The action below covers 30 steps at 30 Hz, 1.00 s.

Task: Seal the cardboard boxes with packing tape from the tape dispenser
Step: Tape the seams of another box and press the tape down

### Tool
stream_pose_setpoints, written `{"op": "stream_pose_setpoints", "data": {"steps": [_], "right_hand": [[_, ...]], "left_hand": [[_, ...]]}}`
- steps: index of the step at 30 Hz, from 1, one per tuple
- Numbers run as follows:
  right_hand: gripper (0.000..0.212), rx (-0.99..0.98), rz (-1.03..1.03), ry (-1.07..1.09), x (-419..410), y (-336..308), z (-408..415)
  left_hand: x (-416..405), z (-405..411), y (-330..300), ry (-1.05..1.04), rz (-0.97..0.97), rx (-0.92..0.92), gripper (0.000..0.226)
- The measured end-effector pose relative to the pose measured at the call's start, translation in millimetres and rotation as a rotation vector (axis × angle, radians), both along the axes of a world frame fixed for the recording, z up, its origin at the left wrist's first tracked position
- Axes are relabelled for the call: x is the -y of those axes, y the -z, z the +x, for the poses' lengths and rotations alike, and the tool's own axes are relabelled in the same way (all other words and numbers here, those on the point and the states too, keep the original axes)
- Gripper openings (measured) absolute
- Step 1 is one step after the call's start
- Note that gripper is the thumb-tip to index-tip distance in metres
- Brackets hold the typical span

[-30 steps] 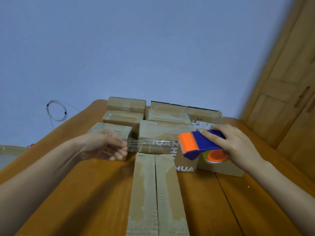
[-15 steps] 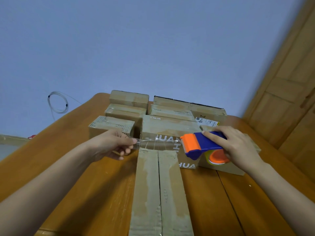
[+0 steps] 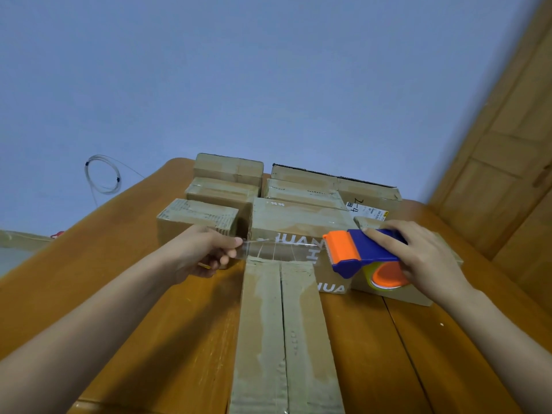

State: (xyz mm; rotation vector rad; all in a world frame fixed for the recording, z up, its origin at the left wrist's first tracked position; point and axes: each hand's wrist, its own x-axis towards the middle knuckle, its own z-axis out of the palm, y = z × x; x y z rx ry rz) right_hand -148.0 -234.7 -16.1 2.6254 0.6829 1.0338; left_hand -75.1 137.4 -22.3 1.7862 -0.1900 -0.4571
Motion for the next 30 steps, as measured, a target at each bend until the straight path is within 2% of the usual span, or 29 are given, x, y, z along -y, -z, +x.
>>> {"op": "stream_pose_setpoints", "data": {"steps": [4, 10, 17, 21, 30], "right_hand": [[0.087, -0.002, -0.002, 0.001, 0, -1, -2], [0.087, 0.009, 0.002, -0.011, -1, -3, -2], [0.087, 0.025, 0.012, -0.004, -5, -2, -7], [0.084, 0.044, 0.029, -0.018, -5, -3, -7], [0.088, 0.016, -0.003, -0.001, -2, -2, -4]], "left_hand": [[2, -3, -2, -0.023, 0.005, 0.048, 0.028], [9, -11, 1, -0.191, -0.101, 0.102, 0.031], [13, -13, 10, -0.272, -0.121, 0.341, 0.041], [15, -13, 12, -0.31, -0.049, 0.508, 0.043], [15, -14, 19, -0.309, -0.032, 0.454, 0.047]]}}
